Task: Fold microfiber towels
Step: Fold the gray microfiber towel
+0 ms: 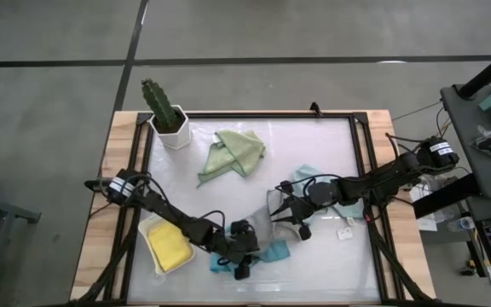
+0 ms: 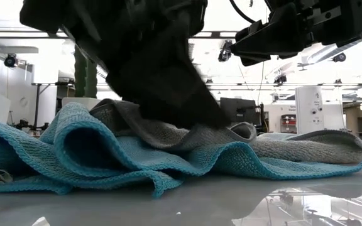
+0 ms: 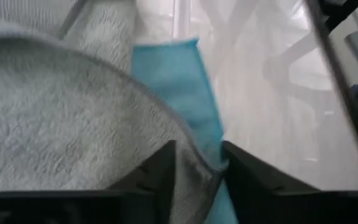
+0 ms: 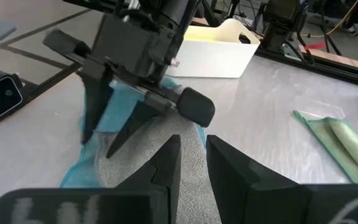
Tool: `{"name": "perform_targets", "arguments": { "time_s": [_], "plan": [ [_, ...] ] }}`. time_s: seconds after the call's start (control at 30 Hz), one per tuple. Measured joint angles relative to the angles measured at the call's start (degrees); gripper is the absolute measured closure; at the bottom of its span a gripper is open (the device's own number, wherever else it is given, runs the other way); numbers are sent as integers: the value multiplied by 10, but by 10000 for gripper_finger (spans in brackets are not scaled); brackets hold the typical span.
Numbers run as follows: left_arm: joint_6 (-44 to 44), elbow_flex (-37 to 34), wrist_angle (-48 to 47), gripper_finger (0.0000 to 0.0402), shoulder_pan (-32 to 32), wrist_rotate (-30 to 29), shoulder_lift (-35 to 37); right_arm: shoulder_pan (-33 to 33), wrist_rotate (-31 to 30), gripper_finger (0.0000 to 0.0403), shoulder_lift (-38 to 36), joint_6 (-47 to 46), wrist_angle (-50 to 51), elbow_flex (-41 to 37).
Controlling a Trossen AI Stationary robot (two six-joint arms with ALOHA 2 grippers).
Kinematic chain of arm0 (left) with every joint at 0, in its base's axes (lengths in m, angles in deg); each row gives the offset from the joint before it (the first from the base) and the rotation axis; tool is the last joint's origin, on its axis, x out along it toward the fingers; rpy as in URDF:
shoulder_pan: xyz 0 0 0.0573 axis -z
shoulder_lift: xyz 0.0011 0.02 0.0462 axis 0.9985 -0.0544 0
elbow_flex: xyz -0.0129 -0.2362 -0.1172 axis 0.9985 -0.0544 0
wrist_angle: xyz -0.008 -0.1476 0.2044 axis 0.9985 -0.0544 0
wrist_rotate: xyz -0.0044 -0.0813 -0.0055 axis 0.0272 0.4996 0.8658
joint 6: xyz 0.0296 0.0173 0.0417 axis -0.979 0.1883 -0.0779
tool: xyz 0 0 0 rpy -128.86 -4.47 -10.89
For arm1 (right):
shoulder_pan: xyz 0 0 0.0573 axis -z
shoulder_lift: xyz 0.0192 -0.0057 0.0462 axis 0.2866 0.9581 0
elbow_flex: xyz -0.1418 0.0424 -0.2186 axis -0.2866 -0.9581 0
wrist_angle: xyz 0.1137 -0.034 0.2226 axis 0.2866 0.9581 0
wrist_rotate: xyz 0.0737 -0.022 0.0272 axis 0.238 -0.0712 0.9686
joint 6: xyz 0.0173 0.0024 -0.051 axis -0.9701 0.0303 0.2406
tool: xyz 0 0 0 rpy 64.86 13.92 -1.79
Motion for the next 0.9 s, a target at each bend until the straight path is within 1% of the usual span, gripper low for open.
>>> {"name": "perform_targets", "arguments": {
  "time_s": [0.07, 0.1, 0.13, 0.33, 0.47, 0.63, 0.77, 0.9],
  "plan": [
    [-6, 0, -3, 365, 0, 0, 0, 0, 0, 335, 0, -3, 0, 0],
    [-12, 0, -3, 383, 0, 0, 0, 0, 0, 335, 0, -4, 0, 0],
    [-16, 0, -4, 389, 0, 0, 2, 0, 0, 335, 0, -6, 0, 0],
    [-63, 0, -21, 401, -5, 1, 36, 0, 0, 335, 0, -14, 1, 0],
    [-81, 0, -78, 401, -13, -5, 74, 0, 0, 335, 0, -14, 2, 0],
    [-93, 0, -169, 401, -18, -46, 132, 2, -3, 335, -2, -14, 1, 0],
    [-94, 0, -245, 401, -24, -85, 182, 5, -34, 334, -6, -29, 3, 0],
    [-95, -2, -309, 401, -27, -131, 228, 9, -36, 317, -9, -35, 3, 0]
  ]
}}
